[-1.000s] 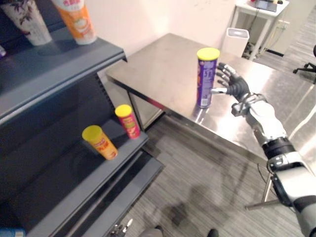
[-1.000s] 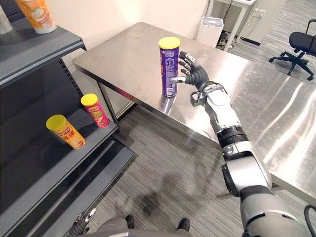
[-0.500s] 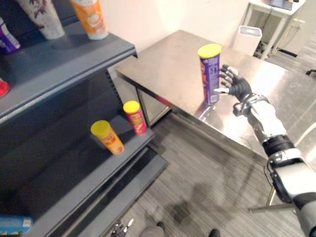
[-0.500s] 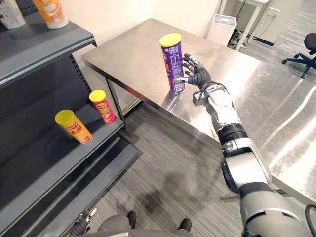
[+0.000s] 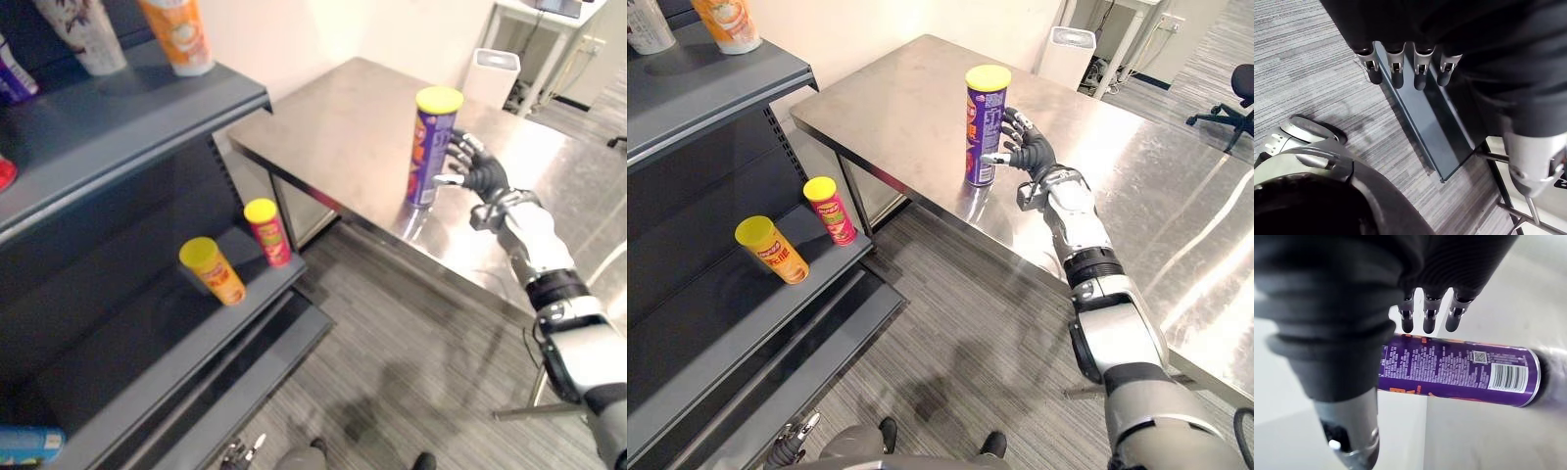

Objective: Put the gum and the chips on the shelf.

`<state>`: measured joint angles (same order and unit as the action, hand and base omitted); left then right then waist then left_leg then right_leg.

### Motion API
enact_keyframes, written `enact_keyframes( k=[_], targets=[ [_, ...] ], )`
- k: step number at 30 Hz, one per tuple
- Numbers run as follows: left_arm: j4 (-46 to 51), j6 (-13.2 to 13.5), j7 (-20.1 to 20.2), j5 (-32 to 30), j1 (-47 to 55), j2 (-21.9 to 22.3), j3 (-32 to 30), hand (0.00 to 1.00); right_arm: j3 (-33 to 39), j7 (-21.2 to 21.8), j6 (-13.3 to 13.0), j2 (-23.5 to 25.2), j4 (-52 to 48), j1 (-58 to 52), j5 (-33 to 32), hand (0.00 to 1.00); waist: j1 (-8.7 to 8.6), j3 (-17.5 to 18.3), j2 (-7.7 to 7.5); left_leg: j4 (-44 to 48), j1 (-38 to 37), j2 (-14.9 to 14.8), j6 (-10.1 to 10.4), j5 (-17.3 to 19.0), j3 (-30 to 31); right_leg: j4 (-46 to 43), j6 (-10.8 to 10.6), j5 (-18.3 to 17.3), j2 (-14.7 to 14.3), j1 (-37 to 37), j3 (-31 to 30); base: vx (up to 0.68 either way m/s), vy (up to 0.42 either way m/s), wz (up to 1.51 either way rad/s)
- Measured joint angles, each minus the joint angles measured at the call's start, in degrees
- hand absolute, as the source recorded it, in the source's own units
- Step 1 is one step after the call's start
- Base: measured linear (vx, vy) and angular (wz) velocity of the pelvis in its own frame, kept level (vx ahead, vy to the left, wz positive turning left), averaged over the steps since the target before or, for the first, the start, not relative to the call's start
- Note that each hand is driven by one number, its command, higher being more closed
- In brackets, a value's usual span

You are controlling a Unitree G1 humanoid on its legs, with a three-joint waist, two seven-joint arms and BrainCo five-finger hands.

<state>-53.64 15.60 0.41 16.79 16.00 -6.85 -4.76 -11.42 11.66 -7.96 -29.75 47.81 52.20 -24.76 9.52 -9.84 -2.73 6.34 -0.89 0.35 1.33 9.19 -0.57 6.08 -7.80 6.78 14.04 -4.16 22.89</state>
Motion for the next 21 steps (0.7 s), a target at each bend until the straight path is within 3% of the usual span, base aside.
enact_keyframes(
  k=[21],
  targets=[
    [-0.1, 0.0, 0.0, 0.0, 0.1, -0.1, 1.0, 0.0, 2.6, -0.1, -0.1, -2.3, 0.0, -3.0, 0.0, 0.0, 0.04, -0.2, 0.7, 0.6, 0.0, 0.0, 0.0, 0.0, -0.1, -0.1, 0.0, 0.0, 0.0, 0.0, -0.7, 0.0, -0.004, -0.01]
  ],
)
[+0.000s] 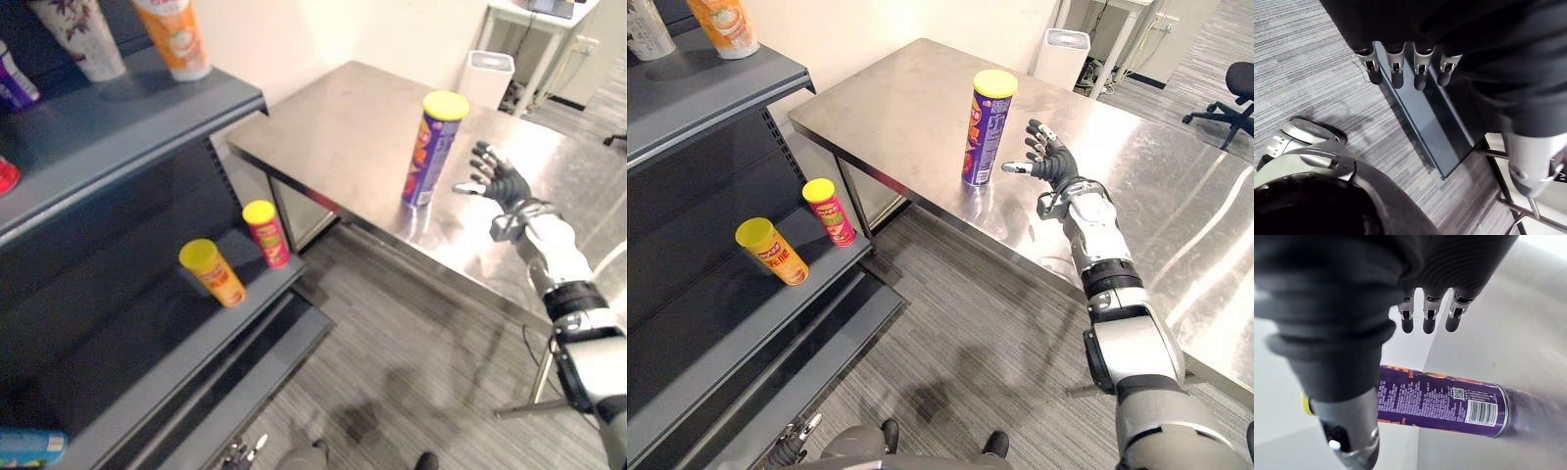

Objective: Put the gum and the chips on the shelf.

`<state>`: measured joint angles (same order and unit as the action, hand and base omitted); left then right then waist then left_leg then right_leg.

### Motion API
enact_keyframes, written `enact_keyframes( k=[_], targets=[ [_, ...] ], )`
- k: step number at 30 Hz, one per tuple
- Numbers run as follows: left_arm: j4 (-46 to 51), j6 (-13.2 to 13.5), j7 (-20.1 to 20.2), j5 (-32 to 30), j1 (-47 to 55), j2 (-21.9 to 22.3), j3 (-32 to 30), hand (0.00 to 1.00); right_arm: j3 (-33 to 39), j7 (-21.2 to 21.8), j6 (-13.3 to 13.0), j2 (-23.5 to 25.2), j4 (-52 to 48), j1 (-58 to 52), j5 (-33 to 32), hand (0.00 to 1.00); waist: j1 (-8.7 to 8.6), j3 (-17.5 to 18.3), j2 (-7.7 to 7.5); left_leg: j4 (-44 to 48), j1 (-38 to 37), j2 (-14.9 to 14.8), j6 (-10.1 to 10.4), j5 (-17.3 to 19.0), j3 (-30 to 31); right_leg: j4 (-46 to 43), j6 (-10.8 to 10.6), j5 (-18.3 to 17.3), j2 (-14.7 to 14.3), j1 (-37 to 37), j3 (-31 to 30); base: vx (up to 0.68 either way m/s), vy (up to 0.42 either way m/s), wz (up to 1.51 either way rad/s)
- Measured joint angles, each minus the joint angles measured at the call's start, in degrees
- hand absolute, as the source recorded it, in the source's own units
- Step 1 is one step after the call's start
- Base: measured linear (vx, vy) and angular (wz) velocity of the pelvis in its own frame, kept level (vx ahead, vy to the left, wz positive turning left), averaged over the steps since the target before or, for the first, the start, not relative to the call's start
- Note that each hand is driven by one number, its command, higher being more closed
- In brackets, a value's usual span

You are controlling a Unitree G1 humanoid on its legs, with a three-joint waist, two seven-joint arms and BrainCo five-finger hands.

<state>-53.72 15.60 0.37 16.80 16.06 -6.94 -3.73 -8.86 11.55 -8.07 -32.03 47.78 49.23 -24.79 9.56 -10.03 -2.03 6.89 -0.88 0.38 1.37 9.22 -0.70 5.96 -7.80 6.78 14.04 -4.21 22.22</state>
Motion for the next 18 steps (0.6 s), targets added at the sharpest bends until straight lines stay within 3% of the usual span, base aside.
enact_keyframes(
  k=[7, 8, 18],
  targets=[
    [-0.1, 0.0, 0.0, 0.0, 0.0, 0.0, 0.0, 0.0, 0.0, -0.7, -0.1, 0.0, 0.3, 0.0, 0.0, 0.0, 0.09, 0.0, 0.15, 0.6, 0.7, 0.1, 0.0, 0.0, 0.9, -0.2, 0.0, 0.0, 0.0, 0.0, 0.8, 0.0, -0.005, 0.06],
    [-0.9, 0.1, 0.1, 0.4, 0.0, -0.5, 1.1, 0.0, 2.1, -2.3, -2.1, 0.0, 0.4, 0.0, -0.4, 0.0, 0.25, 0.0, 0.13, -1.1, 0.3, 0.1, 0.3, -1.5, 1.6, -0.2, 0.4, -0.2, 0.0, 0.0, 1.1, 0.0, 0.0, 0.0],
    [-0.9, -0.1, 0.9, 0.7, 0.0, -0.6, 1.2, 0.0, 3.9, -0.9, -2.1, 0.1, -2.7, -3.5, -0.4, 0.0, -0.25, 0.0, 0.02, -1.7, -0.4, 0.0, 0.3, -1.5, 0.8, -0.2, 0.4, -0.2, -0.1, -0.1, 0.7, 0.0, 0.0, -0.03]
  ],
)
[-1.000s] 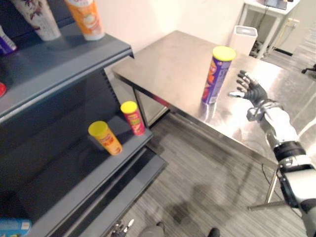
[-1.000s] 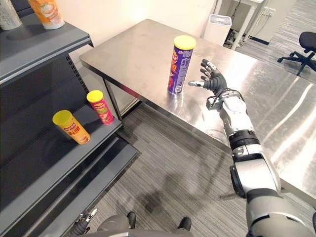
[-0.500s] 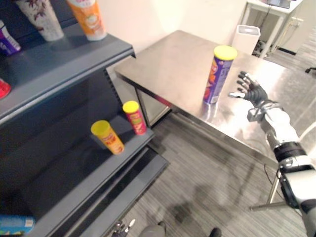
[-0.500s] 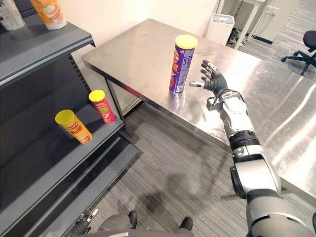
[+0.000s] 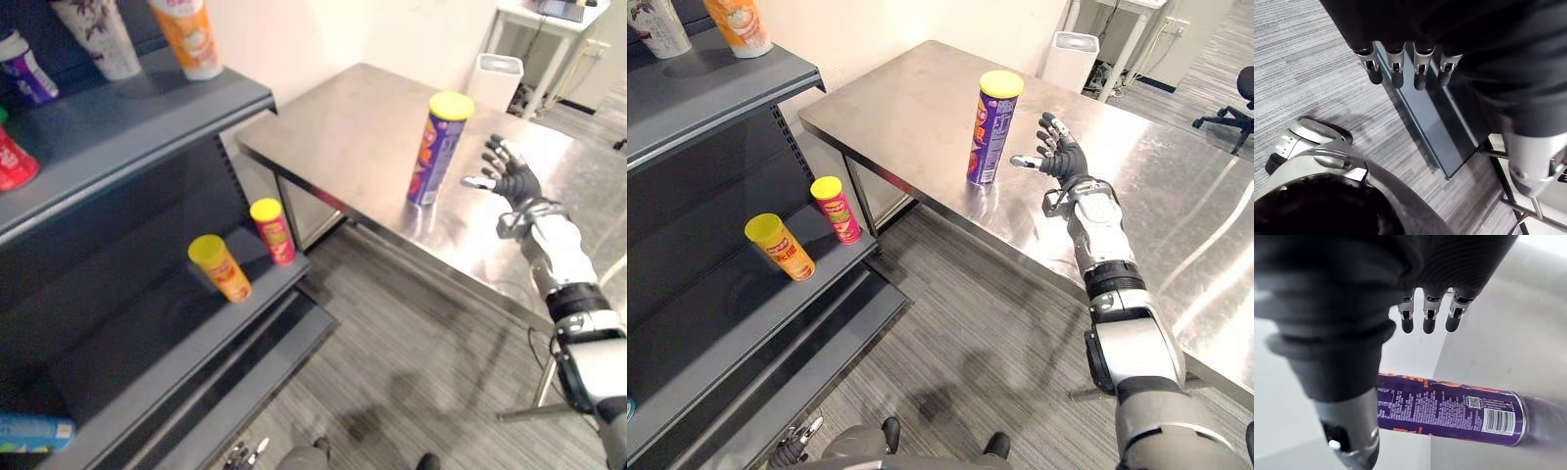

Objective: Put the gum and the chips on the shelf.

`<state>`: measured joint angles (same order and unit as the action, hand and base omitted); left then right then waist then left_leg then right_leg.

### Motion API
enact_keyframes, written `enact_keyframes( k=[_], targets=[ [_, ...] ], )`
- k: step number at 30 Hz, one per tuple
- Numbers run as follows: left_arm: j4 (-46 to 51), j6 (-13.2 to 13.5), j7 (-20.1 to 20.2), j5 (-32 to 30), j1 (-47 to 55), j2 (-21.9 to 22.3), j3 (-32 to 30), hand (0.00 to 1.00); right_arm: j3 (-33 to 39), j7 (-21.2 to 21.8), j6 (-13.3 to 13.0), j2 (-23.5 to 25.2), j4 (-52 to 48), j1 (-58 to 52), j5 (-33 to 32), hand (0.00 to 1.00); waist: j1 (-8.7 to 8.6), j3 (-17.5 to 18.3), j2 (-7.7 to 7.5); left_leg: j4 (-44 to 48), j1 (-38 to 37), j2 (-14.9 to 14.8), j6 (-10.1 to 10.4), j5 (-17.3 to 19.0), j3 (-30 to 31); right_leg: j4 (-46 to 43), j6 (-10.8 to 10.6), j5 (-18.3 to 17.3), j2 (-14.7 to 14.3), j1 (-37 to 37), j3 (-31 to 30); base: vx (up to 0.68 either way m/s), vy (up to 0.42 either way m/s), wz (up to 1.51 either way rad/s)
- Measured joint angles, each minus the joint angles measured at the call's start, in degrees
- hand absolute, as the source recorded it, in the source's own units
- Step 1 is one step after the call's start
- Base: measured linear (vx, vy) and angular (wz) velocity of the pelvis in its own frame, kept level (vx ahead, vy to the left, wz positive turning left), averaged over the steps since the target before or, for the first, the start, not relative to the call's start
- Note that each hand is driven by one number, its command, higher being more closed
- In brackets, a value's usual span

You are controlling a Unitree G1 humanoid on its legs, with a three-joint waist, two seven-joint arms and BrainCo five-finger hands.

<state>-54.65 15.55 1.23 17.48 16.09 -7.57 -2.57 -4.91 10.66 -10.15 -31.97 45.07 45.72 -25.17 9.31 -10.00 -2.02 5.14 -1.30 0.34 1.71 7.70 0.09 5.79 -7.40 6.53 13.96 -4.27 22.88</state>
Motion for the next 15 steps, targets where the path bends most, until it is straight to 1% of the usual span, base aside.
enact_keyframes(
  k=[2, 4, 7, 15],
  targets=[
    [0.0, -0.1, 0.6, 0.3, 0.0, -0.1, 0.0, 0.0, 0.1, 0.9, 0.1, 0.4, -1.8, -2.4, 0.1, 0.0, -0.78, 0.0, 0.0, -0.1, 0.0, -0.1, 0.0, 0.0, -0.1, 0.0, 0.0, 0.0, 0.0, 0.0, 0.0, 0.0, 0.0, 0.0],
    [0.0, -0.8, 1.5, 0.3, 0.0, -0.3, 0.1, 0.0, 0.1, 1.5, 0.1, 1.1, -3.9, -4.7, 0.1, 0.0, -1.43, 0.0, 0.01, -0.2, -0.1, -0.1, 0.0, 0.0, -0.5, 0.0, 0.0, 0.0, 0.0, 0.1, 0.0, 0.0, -0.002, -0.07],
    [0.7, -1.3, 2.0, 0.4, 0.0, -0.4, 0.2, 0.0, 0.1, 2.4, 0.1, 1.6, -4.9, -7.0, 0.4, 0.0, -1.47, 0.0, 0.02, -1.2, -0.9, -0.2, 0.0, -0.3, -0.9, 0.0, 0.0, 0.0, 0.0, 0.0, 0.1, 0.0, -0.007, -0.07],
    [1.1, -1.3, 3.5, 0.6, 0.0, -0.7, 0.5, 0.0, 0.1, 2.0, 0.1, 1.6, -6.0, -7.2, 0.4, 0.0, -1.22, 0.2, -0.35, -2.9, -1.1, -0.2, 0.1, -1.4, -0.6, 0.0, 0.0, 0.0, 0.0, 0.1, 1.2, 0.0, -0.009, 0.05]
  ],
)
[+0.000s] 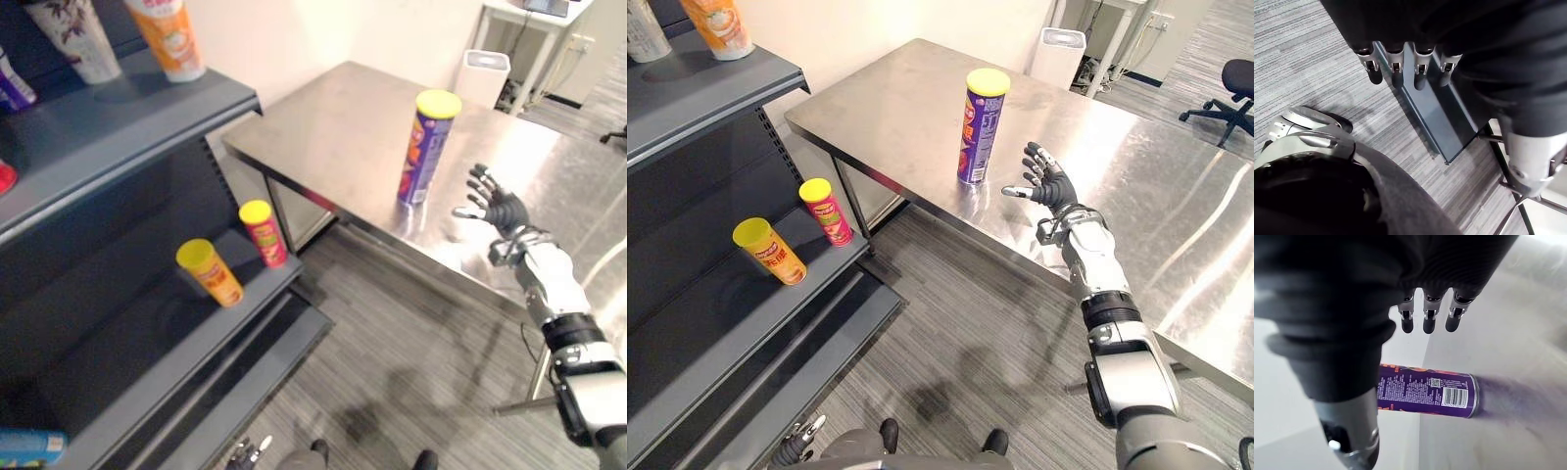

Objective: Put the gum and the chips on the shelf.

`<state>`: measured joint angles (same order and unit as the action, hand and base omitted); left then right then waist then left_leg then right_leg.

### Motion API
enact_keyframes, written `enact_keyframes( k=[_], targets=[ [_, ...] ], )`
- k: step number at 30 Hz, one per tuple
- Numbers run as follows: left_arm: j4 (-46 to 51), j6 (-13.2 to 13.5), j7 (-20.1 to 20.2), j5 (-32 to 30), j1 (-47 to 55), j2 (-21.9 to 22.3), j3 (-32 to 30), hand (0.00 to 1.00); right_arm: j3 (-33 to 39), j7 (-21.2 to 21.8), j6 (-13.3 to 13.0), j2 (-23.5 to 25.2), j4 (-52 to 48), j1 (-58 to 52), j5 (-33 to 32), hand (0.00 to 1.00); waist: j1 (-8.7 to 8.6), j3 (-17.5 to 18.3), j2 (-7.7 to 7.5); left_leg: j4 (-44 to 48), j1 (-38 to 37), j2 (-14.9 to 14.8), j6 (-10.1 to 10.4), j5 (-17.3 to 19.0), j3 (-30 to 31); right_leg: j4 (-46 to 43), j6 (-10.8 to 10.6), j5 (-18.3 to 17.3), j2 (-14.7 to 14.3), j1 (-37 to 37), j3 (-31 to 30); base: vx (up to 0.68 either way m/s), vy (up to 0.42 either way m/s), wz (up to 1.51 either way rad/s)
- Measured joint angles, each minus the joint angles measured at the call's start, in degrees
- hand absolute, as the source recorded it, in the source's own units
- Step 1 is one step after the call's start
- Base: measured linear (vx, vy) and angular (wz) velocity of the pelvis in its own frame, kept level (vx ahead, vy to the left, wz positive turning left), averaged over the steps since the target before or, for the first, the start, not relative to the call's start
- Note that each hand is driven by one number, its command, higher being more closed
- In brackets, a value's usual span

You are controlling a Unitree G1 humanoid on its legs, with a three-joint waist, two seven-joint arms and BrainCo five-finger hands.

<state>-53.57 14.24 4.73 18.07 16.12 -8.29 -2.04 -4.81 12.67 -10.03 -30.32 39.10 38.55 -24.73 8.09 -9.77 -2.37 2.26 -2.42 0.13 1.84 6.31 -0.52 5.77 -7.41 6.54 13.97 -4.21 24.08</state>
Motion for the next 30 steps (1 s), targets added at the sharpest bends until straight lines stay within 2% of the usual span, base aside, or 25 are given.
enact_keyframes(
  k=[11, 15, 20, 30],
  targets=[
    [0.0, -0.4, 0.2, 1.9, 0.5, -0.3, 0.3, 0.0, -0.2, -3.7, 0.0, 0.0, 1.5, 4.7, 0.0, 0.0, 0.13, 0.3, -0.49, -0.3, 0.1, 0.2, -0.1, -0.6, 0.2, 0.1, 0.6, 1.2, 0.3, -0.1, 1.6, -0.01, -0.001, 0.01],
    [0.0, -0.4, 0.3, 2.0, 0.6, -0.8, 1.1, 0.0, -0.2, -4.9, 0.0, 0.0, 3.1, 6.8, 0.0, 0.0, 0.33, 0.5, -1.0, -2.1, 0.0, 0.2, 0.1, -2.2, 1.3, 0.1, 0.6, 1.2, 0.3, 0.0, 2.7, -0.03, -0.019, 0.15],
    [0.0, -0.4, 0.5, 2.1, 1.1, -0.8, 1.6, 0.0, -0.2, -6.2, 0.1, 0.0, 6.9, 9.4, -0.1, 0.0, 1.43, 0.5, -1.02, -3.3, -0.2, 0.2, 0.2, -3.5, 1.5, 0.1, 0.6, 1.2, 0.3, 0.0, 3.1, -0.04, -0.021, 0.03],
    [-0.1, -0.3, 0.5, 2.1, 1.6, -0.8, 1.7, 0.0, -0.2, -7.5, 0.1, 0.0, 9.1, 10.8, -0.2, 0.0, 1.67, 0.4, -0.98, -6.0, -0.7, 0.1, 0.9, -5.5, 2.9, 0.0, 0.7, 1.1, 0.2, 0.0, 4.2, -0.03, -0.012, 0.06]
  ],
)
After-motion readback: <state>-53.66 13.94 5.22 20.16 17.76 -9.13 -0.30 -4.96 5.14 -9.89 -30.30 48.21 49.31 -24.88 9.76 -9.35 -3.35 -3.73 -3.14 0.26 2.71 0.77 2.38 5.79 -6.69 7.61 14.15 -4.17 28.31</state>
